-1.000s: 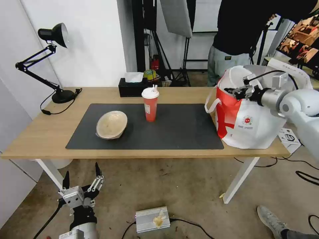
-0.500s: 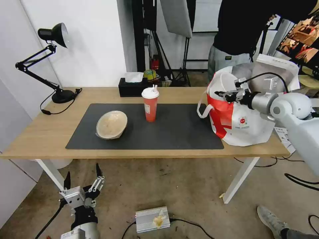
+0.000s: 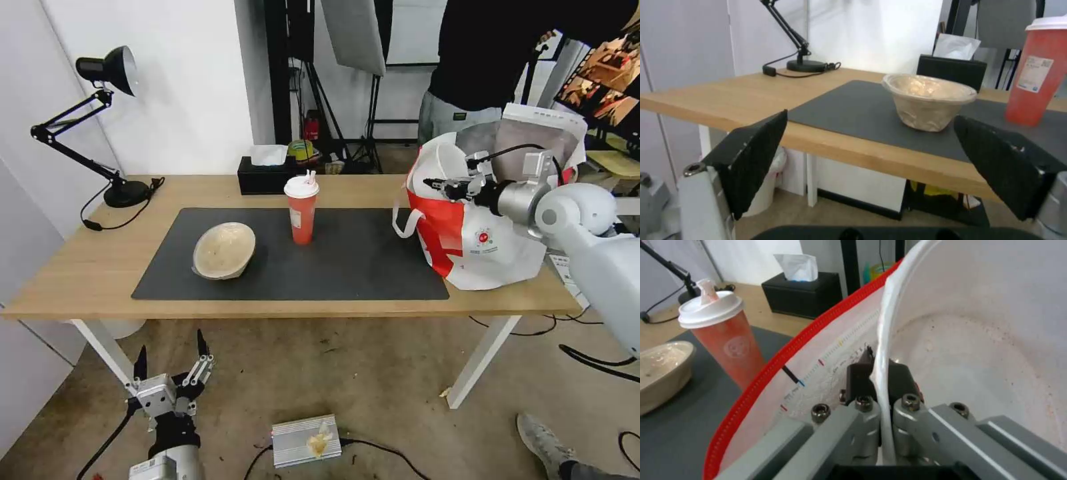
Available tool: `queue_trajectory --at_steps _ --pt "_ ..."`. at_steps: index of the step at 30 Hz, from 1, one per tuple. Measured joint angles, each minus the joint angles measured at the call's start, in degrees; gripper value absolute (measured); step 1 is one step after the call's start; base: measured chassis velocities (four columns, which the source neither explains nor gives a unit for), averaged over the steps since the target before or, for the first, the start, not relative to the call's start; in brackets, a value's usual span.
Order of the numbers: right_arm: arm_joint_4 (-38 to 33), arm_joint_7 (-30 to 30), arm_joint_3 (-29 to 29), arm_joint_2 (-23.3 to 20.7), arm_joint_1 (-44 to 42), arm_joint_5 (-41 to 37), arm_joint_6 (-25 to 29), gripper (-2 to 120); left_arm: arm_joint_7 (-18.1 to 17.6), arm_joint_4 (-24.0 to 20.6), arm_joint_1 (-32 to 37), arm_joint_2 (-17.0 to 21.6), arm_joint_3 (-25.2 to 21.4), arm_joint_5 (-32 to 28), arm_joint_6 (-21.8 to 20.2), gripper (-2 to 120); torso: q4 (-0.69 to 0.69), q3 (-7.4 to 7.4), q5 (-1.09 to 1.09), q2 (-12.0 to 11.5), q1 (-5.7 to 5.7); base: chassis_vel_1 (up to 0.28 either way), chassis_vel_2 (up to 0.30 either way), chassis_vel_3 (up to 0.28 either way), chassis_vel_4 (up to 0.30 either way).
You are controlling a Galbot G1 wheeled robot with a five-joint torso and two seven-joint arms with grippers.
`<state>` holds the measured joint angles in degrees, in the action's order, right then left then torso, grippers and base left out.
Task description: Pick up the trash from the table and place it into the takeout bag.
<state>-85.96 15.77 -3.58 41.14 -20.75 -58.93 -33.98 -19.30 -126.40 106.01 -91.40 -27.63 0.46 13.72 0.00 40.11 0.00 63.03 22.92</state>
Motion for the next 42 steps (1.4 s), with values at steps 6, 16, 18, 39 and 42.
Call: queue_trajectory --at_steps 6,16,18,39,42 --pt "-0.04 -0.71 -0.08 0.02 -0.03 0.01 0.32 14 0.0 0.56 -0.15 0.0 0.17 0.09 -0.05 100 0.0 0.0 0.0 0.0 0.0 0.0 0.0 0.0 0.0" --pt "-0.21 -1.87 -0.14 -0.35 0.8 -0.01 0.43 51 0.0 0.78 -0.16 0.0 0.33 0.18 -0.07 100 0.0 0.0 0.0 0.0 0.0 0.0 0.0 0.0 0.0" --pt "-0.28 -1.93 -0.14 -0.44 0.83 0.02 0.45 58 0.0 0.82 -0.15 0.0 0.37 0.2 -0.07 100 0.0 0.0 0.0 0.0 0.0 0.0 0.0 0.0 0.0" --pt "-1.88 -0.99 5.35 -3.62 5.65 10.07 -2.02 100 0.03 0.83 -0.39 0.01 0.51 0.26 0.08 100 0.0 0.0 0.0 0.0 0.0 0.0 0.0 0.0 0.0" --pt "-1.99 -0.65 6.99 -4.08 7.71 11.48 -2.34 100 0.03 0.67 -0.45 0.01 0.5 0.23 0.09 100 0.0 0.0 0.0 0.0 0.0 0.0 0.0 0.0 0.0"
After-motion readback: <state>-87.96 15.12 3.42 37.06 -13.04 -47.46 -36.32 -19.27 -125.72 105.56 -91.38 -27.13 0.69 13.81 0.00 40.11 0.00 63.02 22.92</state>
